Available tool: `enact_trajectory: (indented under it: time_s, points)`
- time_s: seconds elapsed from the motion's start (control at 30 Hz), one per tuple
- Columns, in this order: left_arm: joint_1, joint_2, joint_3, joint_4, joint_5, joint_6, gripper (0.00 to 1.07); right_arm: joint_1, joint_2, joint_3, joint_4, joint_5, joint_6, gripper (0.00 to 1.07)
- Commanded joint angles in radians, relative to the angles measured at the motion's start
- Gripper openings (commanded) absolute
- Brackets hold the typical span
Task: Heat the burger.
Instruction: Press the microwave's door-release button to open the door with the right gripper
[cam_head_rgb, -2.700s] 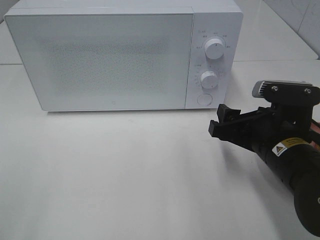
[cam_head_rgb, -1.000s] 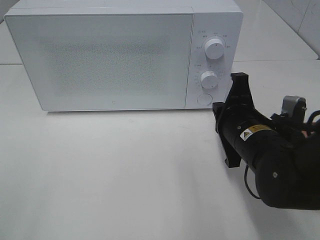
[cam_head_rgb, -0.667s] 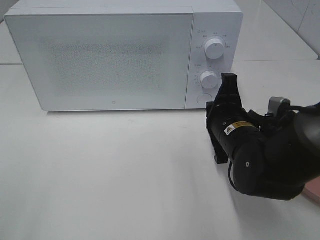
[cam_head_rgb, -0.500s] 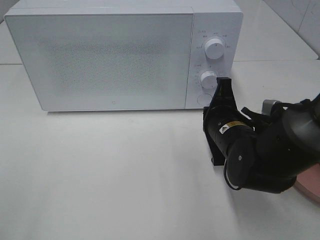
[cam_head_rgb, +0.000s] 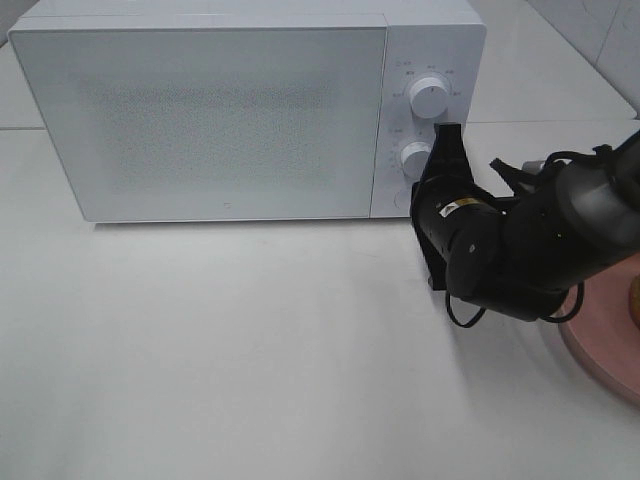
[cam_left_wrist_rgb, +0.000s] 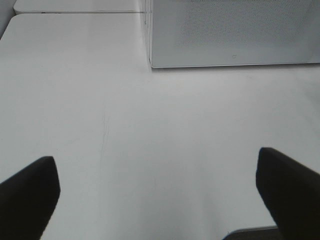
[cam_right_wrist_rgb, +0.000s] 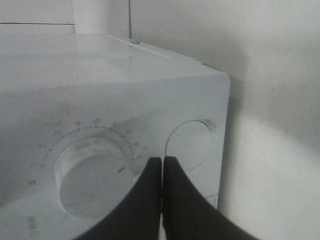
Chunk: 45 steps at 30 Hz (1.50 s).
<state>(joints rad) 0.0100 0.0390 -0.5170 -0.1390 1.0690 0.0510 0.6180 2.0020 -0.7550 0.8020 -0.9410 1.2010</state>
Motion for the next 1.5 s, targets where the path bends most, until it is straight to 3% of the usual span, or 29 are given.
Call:
enact_trajectory:
  time_s: [0.03, 1.1, 1.5]
  points:
    - [0.004, 0.001, 0.001, -0.004, -0.003, -0.001, 1.01, -0.013, 0.033, -0.042, -0.048, 0.035, 0.009, 0.00]
    - [0.004, 0.001, 0.001, -0.004, -0.003, -0.001, 1.01, -0.048, 0.152, -0.137, -0.043, 0.022, 0.053, 0.00]
    - [0.004, 0.001, 0.001, -0.004, -0.003, -0.001, 1.01, -0.048, 0.152, -0.204, -0.028, -0.070, 0.045, 0.00]
